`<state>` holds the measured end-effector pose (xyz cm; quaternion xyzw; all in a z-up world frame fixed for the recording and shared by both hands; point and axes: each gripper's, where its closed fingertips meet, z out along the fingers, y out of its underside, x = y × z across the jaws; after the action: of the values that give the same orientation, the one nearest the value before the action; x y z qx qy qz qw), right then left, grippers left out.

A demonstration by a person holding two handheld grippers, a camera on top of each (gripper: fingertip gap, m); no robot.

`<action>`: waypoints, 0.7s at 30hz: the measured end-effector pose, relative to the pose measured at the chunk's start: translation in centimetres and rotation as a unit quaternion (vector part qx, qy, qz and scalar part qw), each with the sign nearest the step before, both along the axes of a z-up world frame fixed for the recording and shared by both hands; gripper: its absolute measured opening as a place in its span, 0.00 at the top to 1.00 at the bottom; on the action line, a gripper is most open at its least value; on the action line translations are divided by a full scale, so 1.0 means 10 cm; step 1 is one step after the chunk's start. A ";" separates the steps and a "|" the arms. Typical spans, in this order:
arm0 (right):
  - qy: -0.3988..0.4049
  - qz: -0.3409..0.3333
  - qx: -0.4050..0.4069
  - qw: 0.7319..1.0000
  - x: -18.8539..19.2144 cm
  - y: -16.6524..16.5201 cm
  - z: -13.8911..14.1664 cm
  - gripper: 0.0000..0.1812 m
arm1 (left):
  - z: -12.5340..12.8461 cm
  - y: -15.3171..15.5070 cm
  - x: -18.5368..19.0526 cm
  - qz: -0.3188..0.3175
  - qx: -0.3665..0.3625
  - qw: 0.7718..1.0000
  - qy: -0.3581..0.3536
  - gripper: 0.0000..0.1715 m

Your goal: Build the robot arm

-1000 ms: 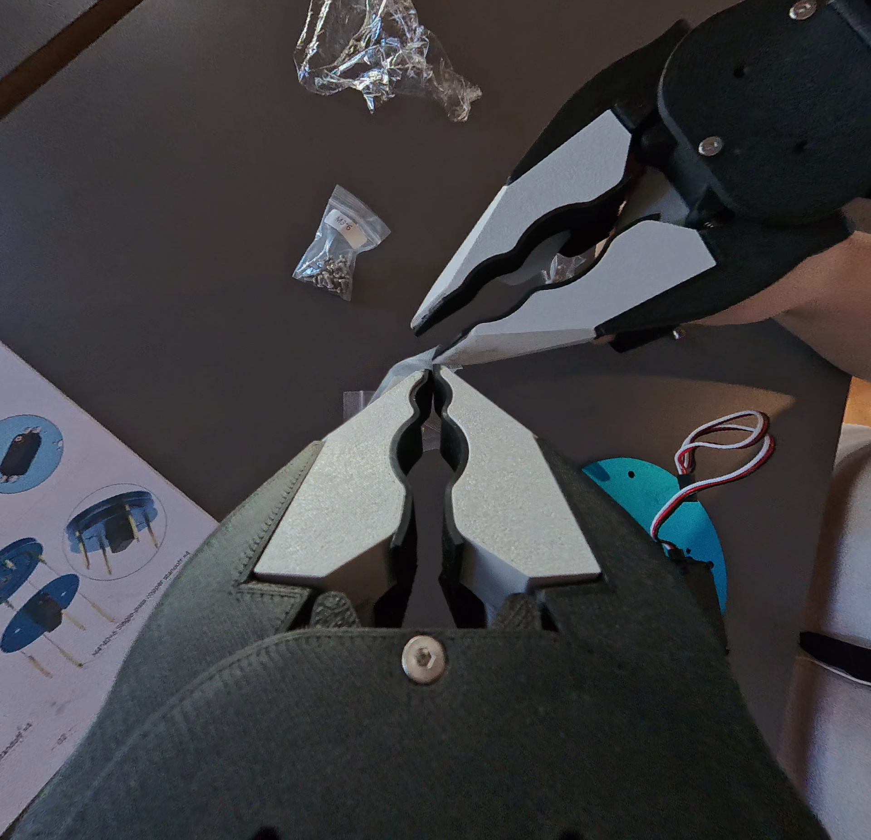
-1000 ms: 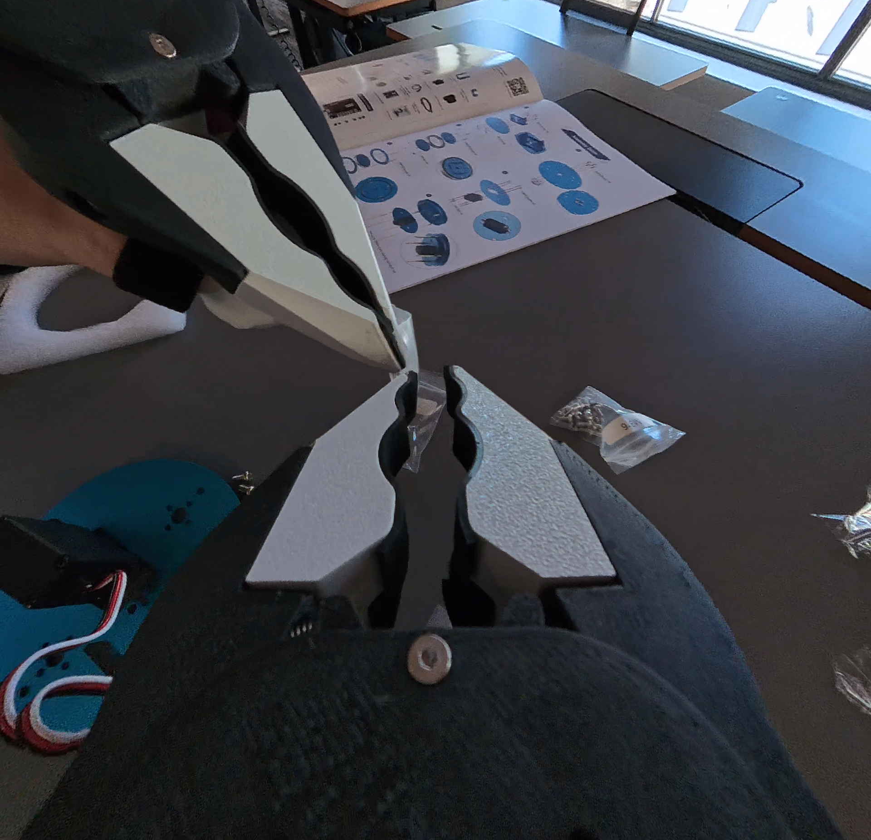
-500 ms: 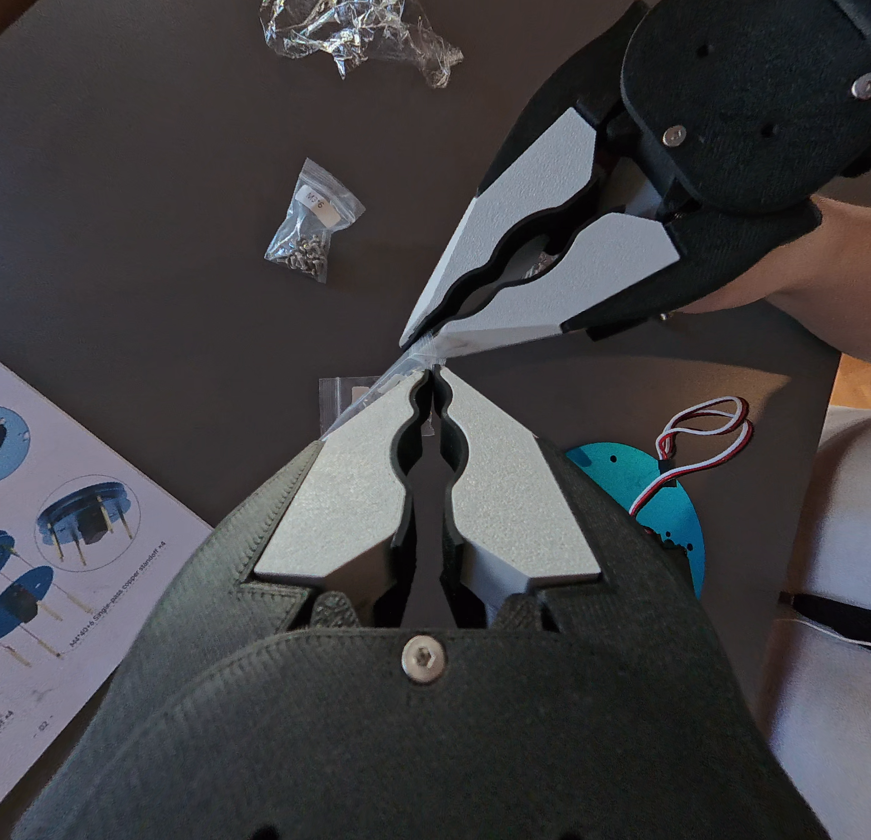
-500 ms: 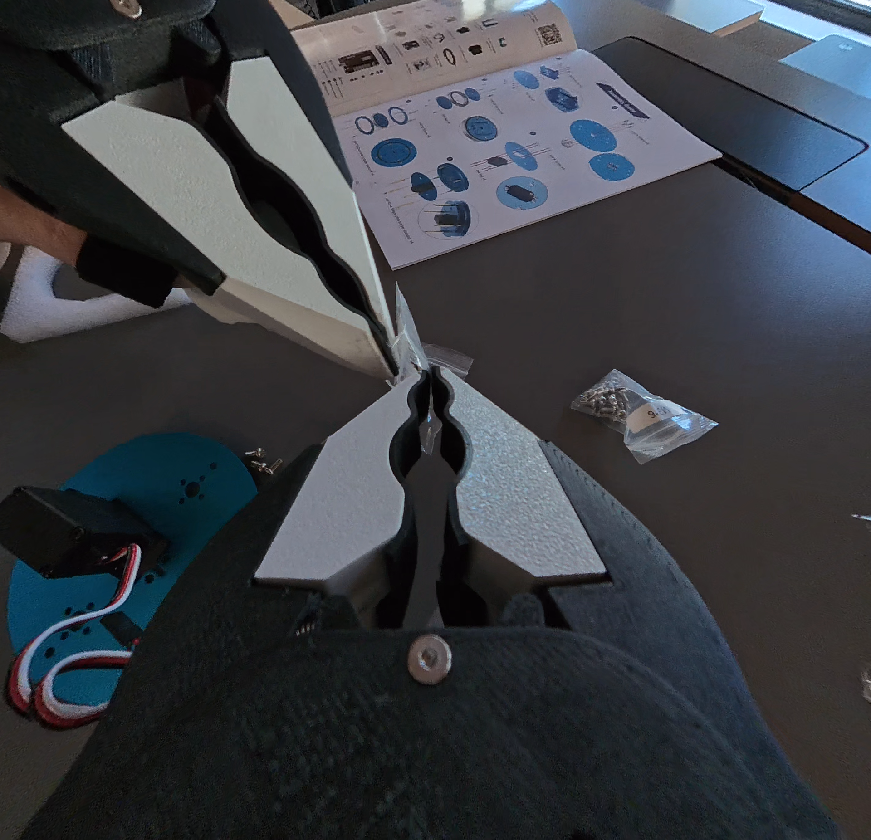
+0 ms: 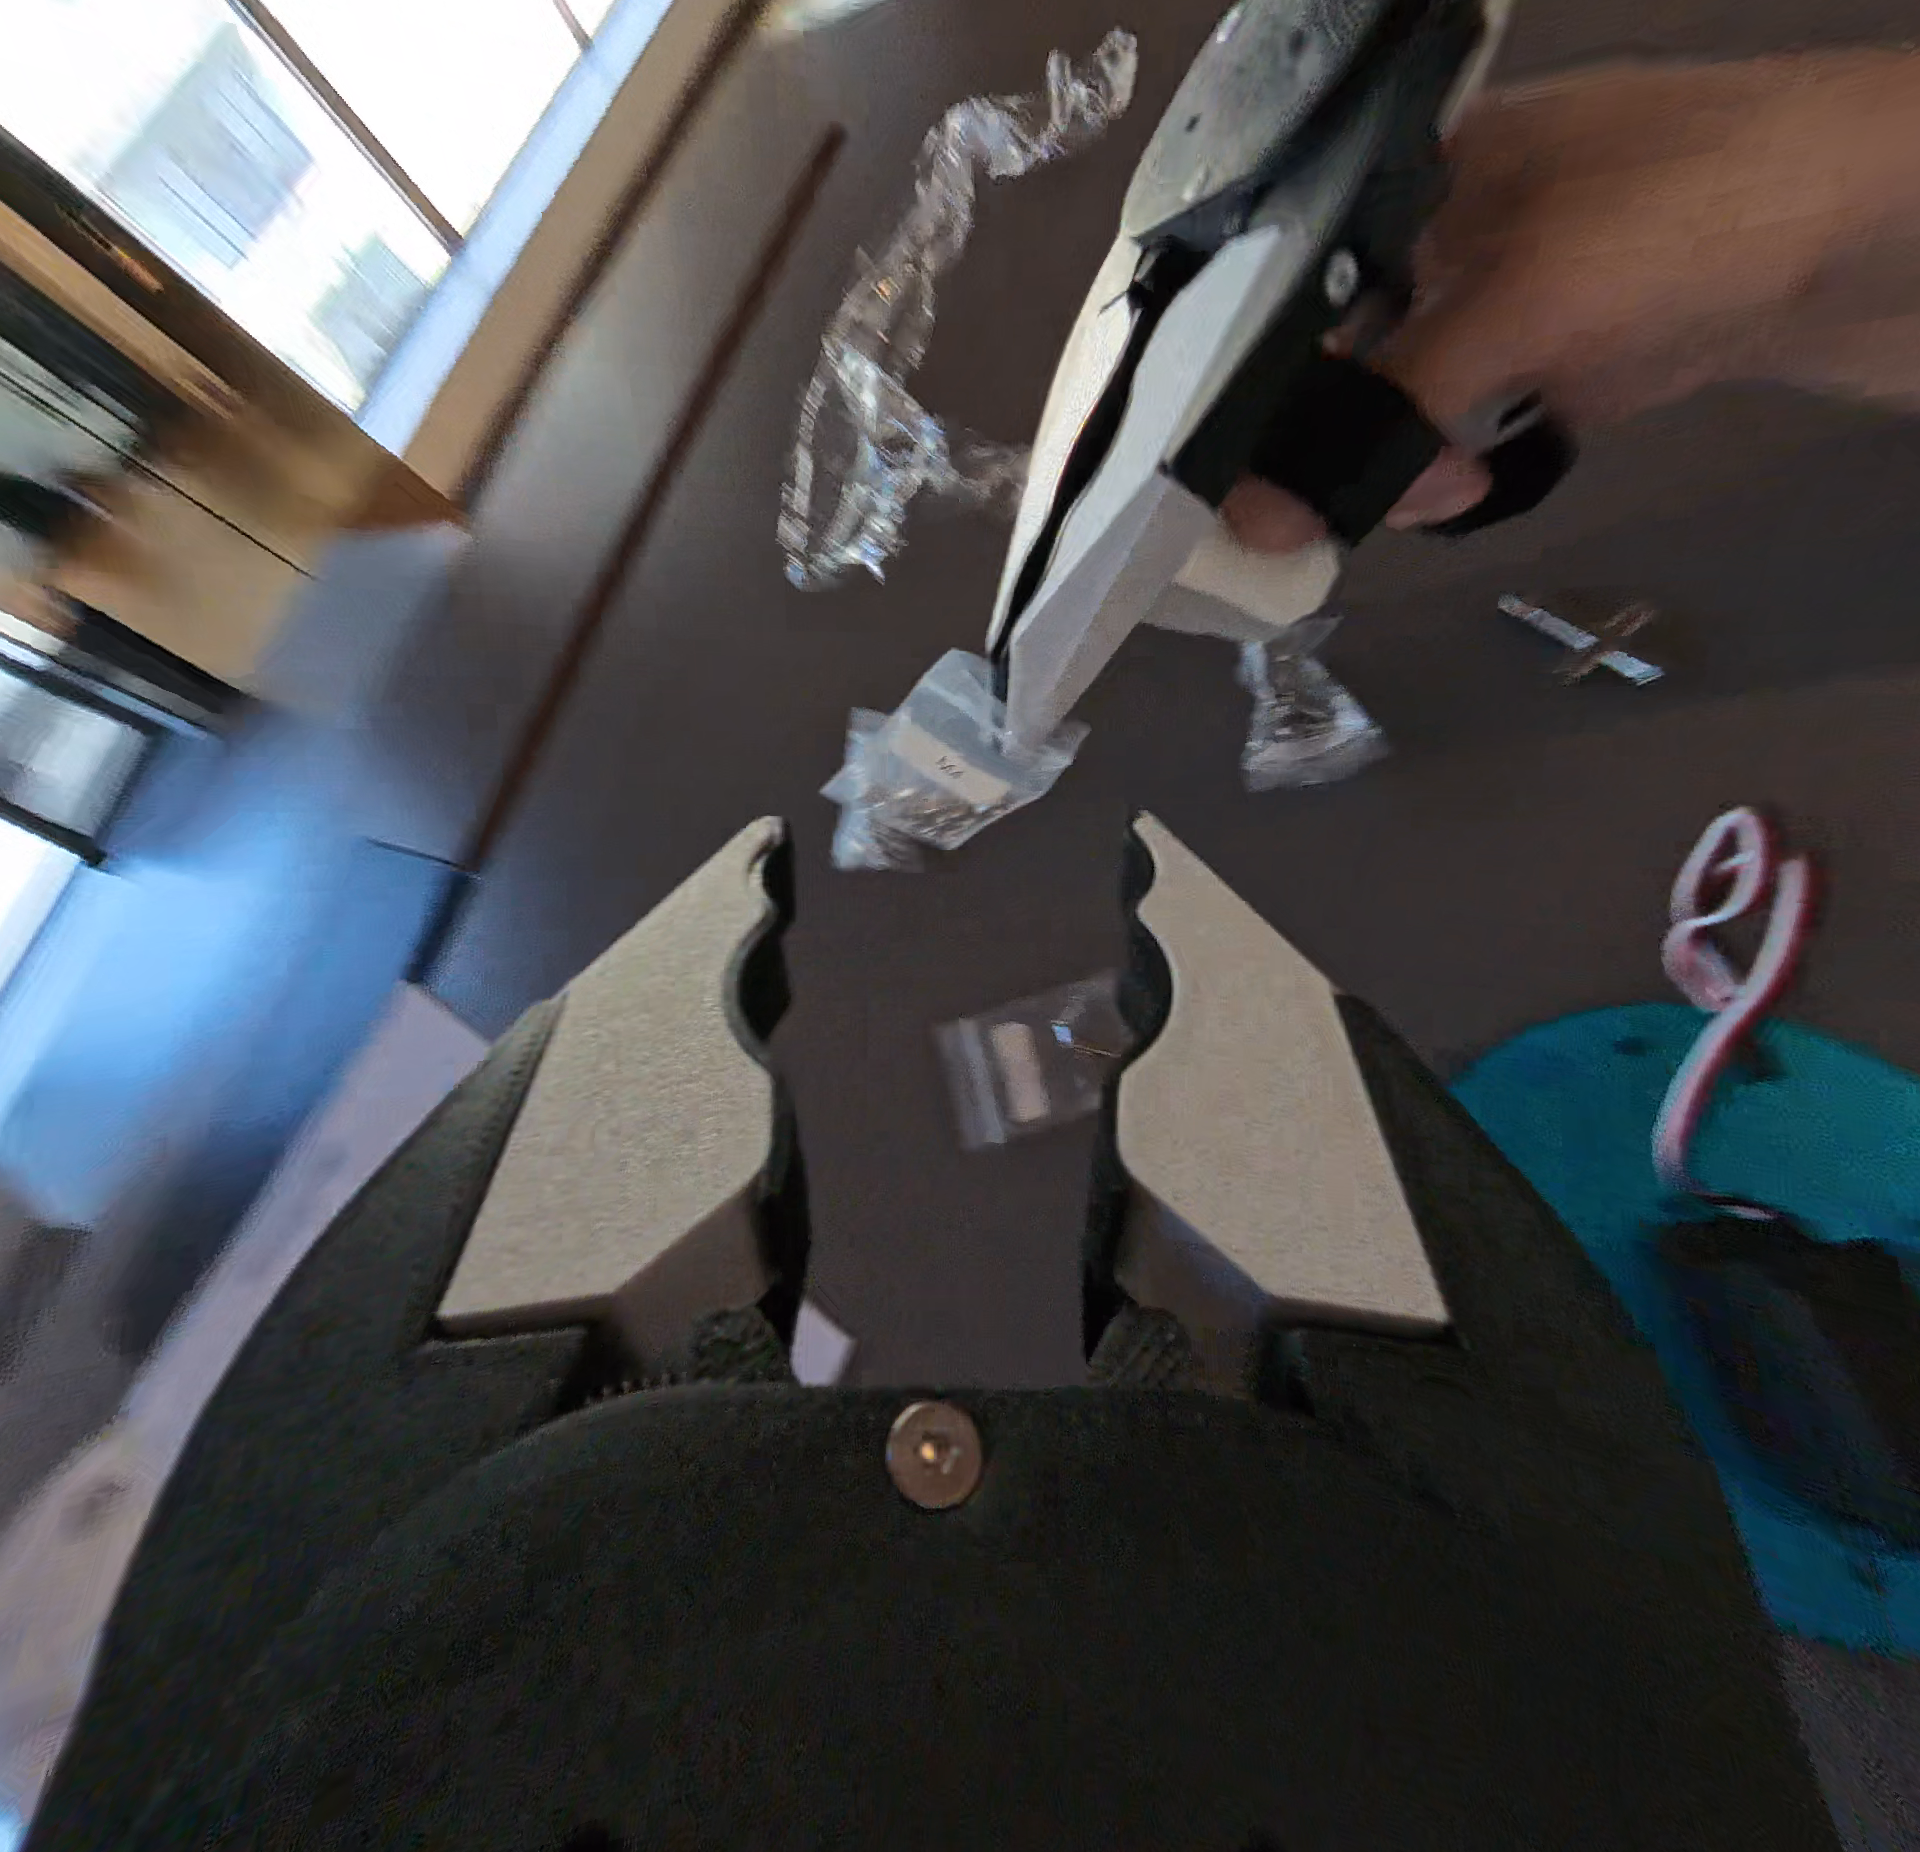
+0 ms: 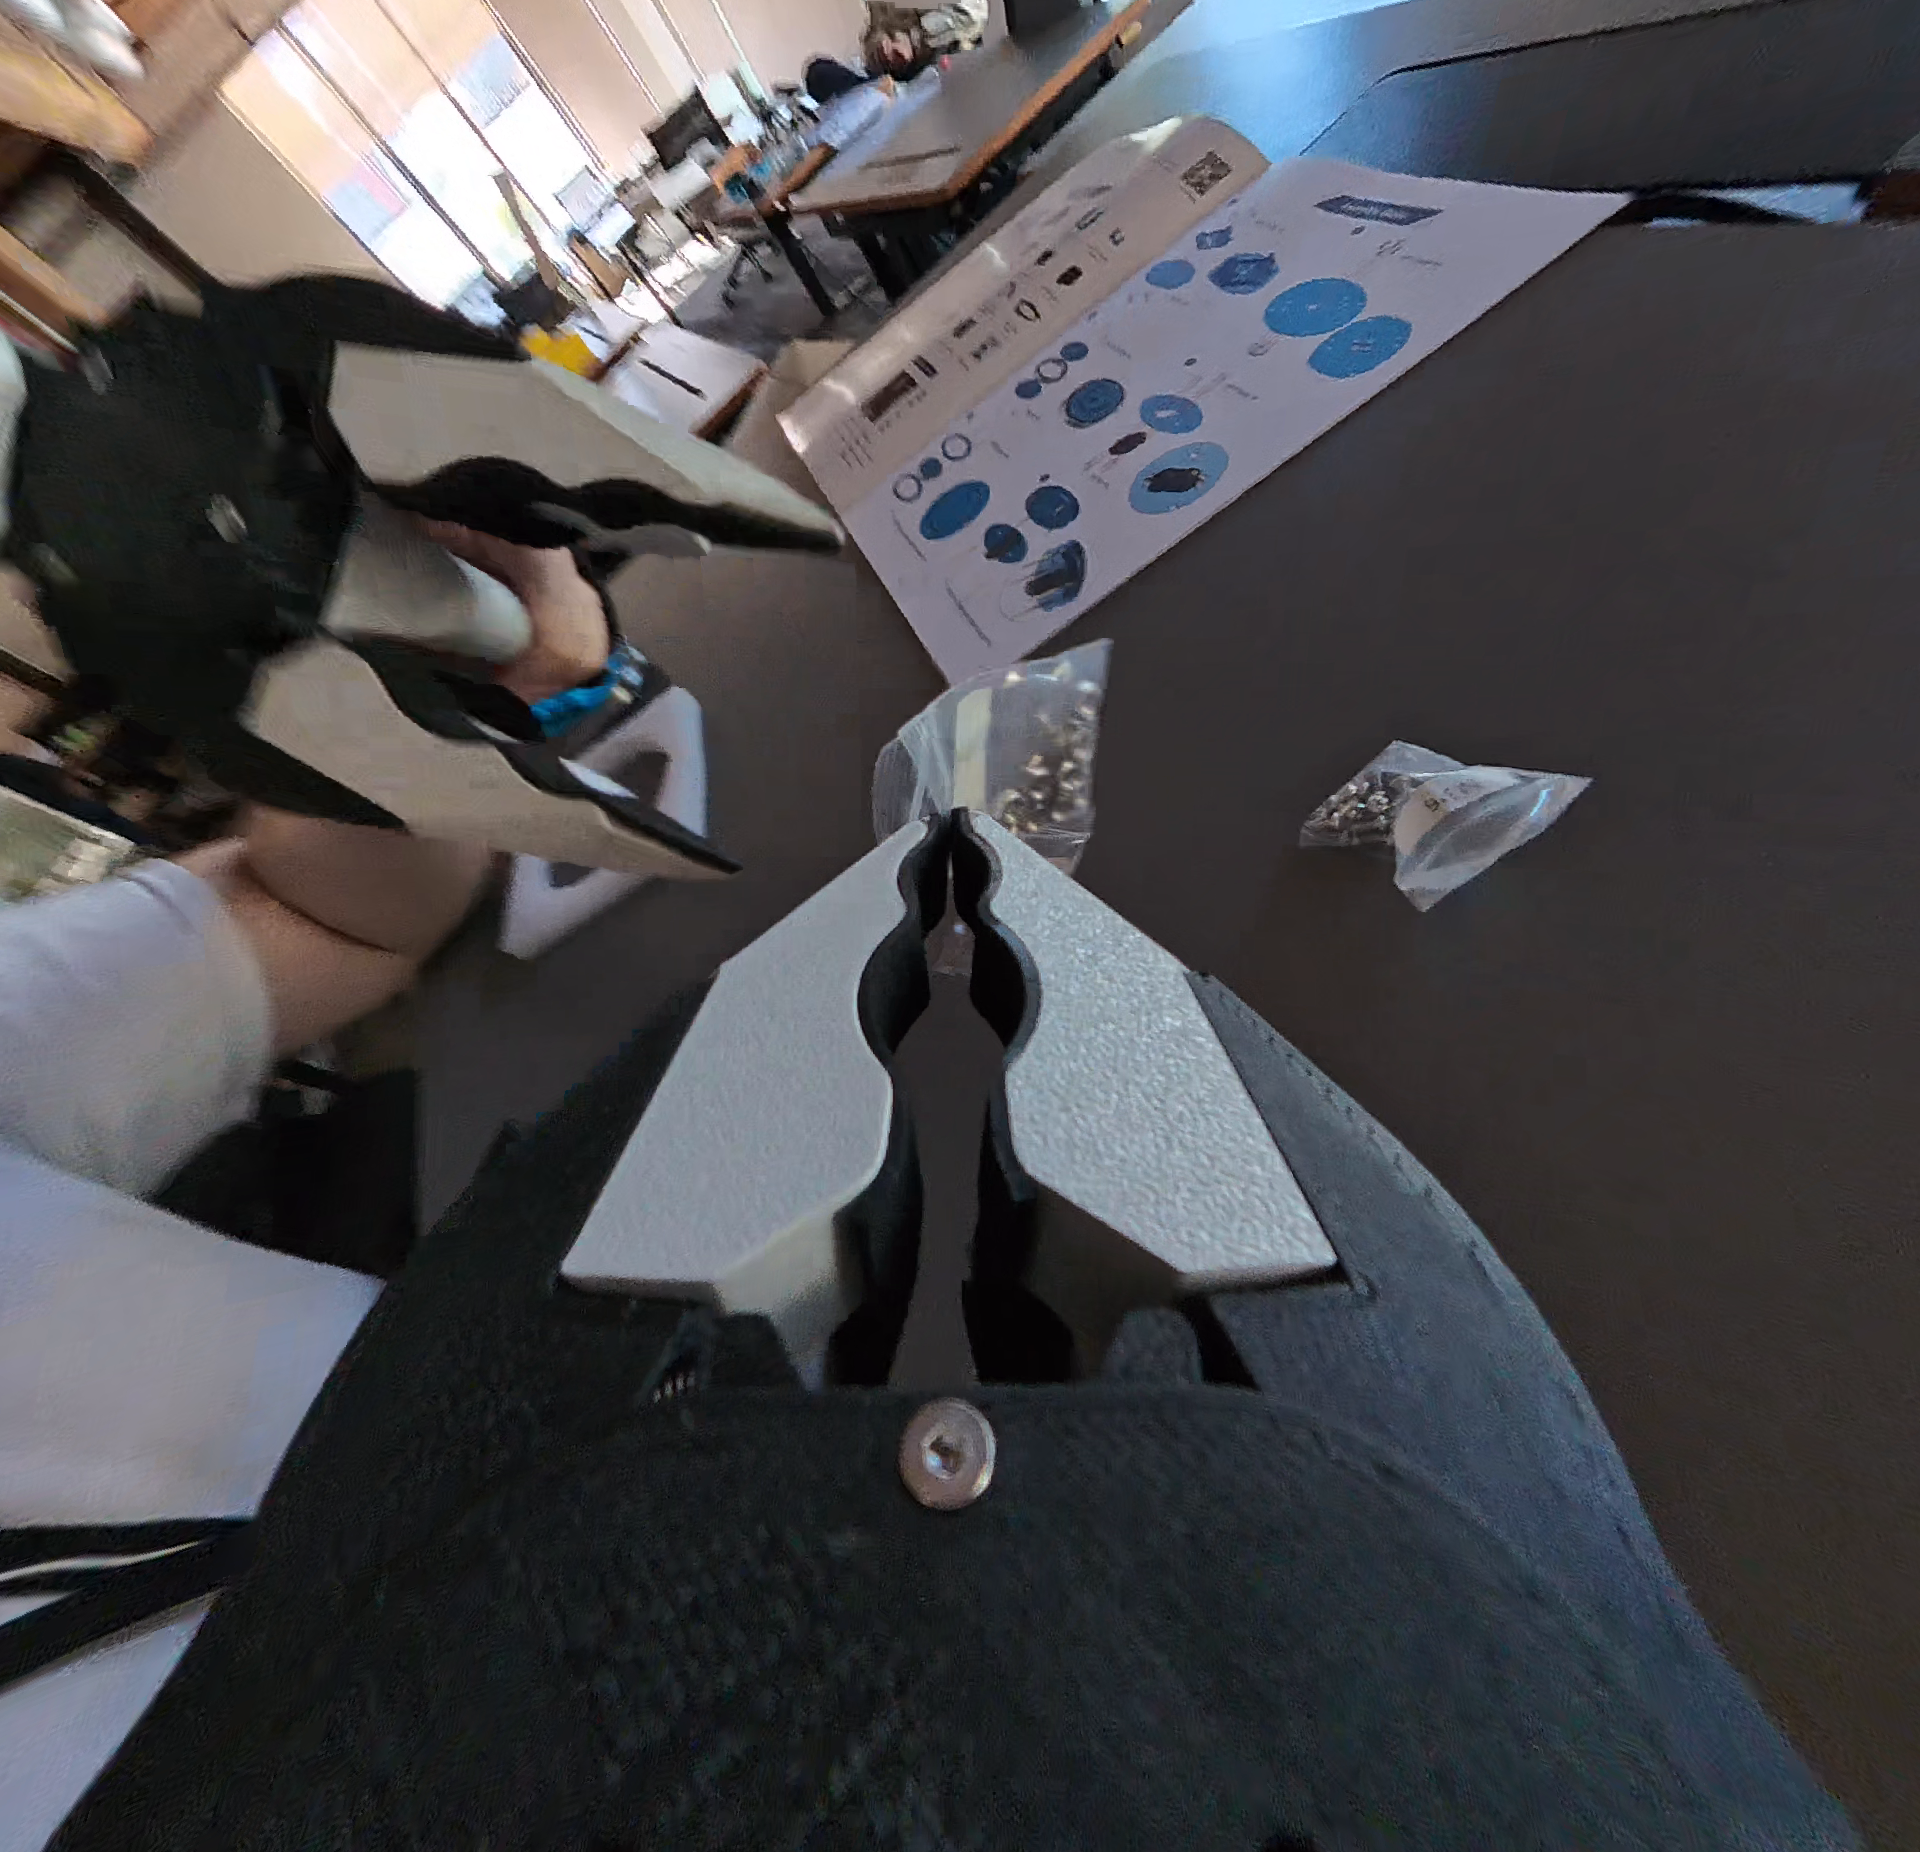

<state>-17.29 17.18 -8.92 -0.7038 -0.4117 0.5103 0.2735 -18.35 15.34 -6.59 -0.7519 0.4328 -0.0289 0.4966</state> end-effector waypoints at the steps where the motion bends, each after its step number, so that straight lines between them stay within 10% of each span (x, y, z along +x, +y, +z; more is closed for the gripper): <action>1: 0.012 0.005 -0.024 1.000 0.02 -0.01 0.04 1.00 | 0.02 0.01 0.00 -0.005 0.043 0.999 0.032 0.61; 8: 0.004 0.048 -0.056 0.997 0.03 -0.22 0.08 1.00 | -0.12 0.00 0.22 -0.038 0.100 0.992 0.067 0.53; 21: -0.049 0.065 -0.046 0.996 0.00 -0.39 -0.01 1.00 | -0.20 -0.06 0.32 -0.064 0.143 0.983 0.097 0.77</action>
<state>-17.26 13.30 -9.01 -0.7115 -0.4455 0.5102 0.1868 -15.14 14.76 -8.60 -0.6430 0.5258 0.0752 0.5517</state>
